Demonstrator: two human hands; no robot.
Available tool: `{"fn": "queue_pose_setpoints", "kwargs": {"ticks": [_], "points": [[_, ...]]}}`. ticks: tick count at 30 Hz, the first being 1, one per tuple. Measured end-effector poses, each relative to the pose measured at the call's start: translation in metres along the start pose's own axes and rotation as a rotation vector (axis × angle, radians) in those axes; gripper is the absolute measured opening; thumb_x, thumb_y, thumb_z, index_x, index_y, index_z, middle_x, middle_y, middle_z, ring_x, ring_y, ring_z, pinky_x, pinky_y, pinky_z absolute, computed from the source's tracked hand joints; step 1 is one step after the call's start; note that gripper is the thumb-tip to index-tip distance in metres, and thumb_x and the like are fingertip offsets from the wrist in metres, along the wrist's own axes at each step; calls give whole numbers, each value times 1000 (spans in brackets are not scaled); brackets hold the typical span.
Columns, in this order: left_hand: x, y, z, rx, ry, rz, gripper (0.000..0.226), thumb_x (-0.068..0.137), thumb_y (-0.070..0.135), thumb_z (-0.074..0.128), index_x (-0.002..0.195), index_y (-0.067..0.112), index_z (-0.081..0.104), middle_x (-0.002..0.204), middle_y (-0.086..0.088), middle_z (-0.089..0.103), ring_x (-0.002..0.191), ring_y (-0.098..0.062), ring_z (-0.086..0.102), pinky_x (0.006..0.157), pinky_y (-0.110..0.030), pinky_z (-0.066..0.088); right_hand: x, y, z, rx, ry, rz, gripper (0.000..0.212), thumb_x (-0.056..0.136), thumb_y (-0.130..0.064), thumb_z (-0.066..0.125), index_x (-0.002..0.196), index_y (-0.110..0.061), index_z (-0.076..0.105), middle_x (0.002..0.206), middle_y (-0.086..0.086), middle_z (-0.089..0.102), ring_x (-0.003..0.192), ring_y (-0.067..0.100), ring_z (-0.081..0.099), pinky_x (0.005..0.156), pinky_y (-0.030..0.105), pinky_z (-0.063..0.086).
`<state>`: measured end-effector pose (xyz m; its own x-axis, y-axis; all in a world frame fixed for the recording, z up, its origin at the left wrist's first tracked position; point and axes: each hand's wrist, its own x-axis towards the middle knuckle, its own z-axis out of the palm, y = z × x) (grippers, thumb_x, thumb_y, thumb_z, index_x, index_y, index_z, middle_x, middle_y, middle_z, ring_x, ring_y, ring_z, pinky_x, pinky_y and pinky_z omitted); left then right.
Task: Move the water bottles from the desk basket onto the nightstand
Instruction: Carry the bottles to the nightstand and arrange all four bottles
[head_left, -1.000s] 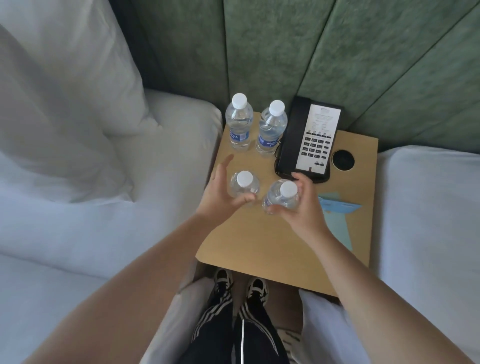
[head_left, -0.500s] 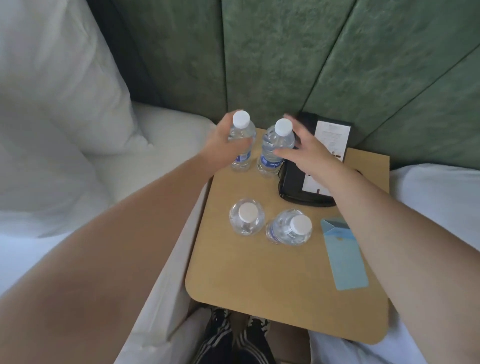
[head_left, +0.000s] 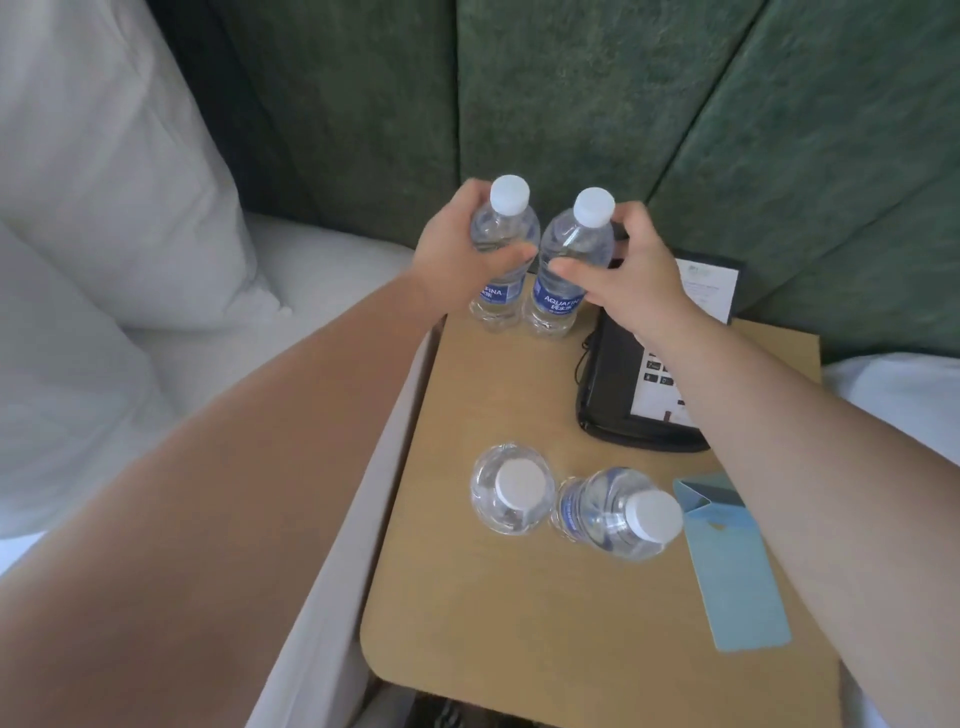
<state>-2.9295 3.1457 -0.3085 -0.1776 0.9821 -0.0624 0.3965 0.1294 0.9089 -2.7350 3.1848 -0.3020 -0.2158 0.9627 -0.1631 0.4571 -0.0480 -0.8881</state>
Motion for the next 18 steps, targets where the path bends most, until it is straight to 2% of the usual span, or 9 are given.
{"fn": "queue_pose_setpoints", "kwargs": {"ticks": [3, 6, 8, 10, 14, 16, 18], "points": [[18, 0, 3, 2, 29, 19, 46, 74, 29, 80, 106, 26, 48, 96, 15, 61, 87, 3, 59, 77, -17, 46, 12, 1, 3, 17, 55, 6, 59, 63, -37, 84, 106, -31, 44, 99, -12, 60, 99, 14, 64, 85, 47, 56], [30, 0, 10, 1, 95, 21, 50, 72, 30, 82, 104, 25, 45, 96, 16, 59, 85, 7, 57, 69, -6, 42, 22, -2, 10, -2, 137, -9, 62, 63, -38, 85, 107, -27, 42, 97, -14, 57, 98, 17, 63, 84, 46, 56], [37, 0, 15, -16, 139, 15, 56, 70, 30, 85, 106, 23, 43, 101, 11, 59, 89, 3, 58, 72, -9, 44, 27, -4, 14, -32, 202, -16, 62, 63, -39, 85, 105, -25, 41, 94, -15, 54, 96, 16, 62, 82, 44, 56], [41, 1, 18, -44, 159, -8, 61, 67, 31, 87, 108, 21, 43, 106, 6, 58, 94, -3, 58, 79, -17, 48, 32, -6, 16, -57, 249, -12, 62, 63, -40, 86, 104, -24, 41, 93, -13, 53, 92, 14, 60, 82, 42, 56], [44, 1, 18, -79, 163, -57, 66, 64, 33, 89, 108, 21, 42, 106, 7, 56, 94, -3, 58, 81, -26, 52, 35, -6, 15, -66, 259, 5, 64, 63, -41, 86, 104, -22, 41, 97, -8, 53, 92, 14, 59, 77, 32, 52], [43, 0, 21, -79, 176, -66, 67, 64, 34, 89, 109, 21, 41, 107, 7, 56, 97, -6, 58, 82, -25, 51, 35, -7, 15, -62, 263, 19, 66, 63, -41, 86, 108, -19, 42, 100, -7, 53, 91, 13, 57, 74, 29, 47], [41, 0, 24, -80, 198, -61, 66, 66, 35, 87, 111, 22, 41, 106, 10, 55, 97, -4, 57, 79, -18, 46, 33, -9, 17, -59, 264, 34, 70, 64, -42, 86, 113, -15, 43, 104, -5, 54, 91, 13, 55, 74, 27, 43]]}}
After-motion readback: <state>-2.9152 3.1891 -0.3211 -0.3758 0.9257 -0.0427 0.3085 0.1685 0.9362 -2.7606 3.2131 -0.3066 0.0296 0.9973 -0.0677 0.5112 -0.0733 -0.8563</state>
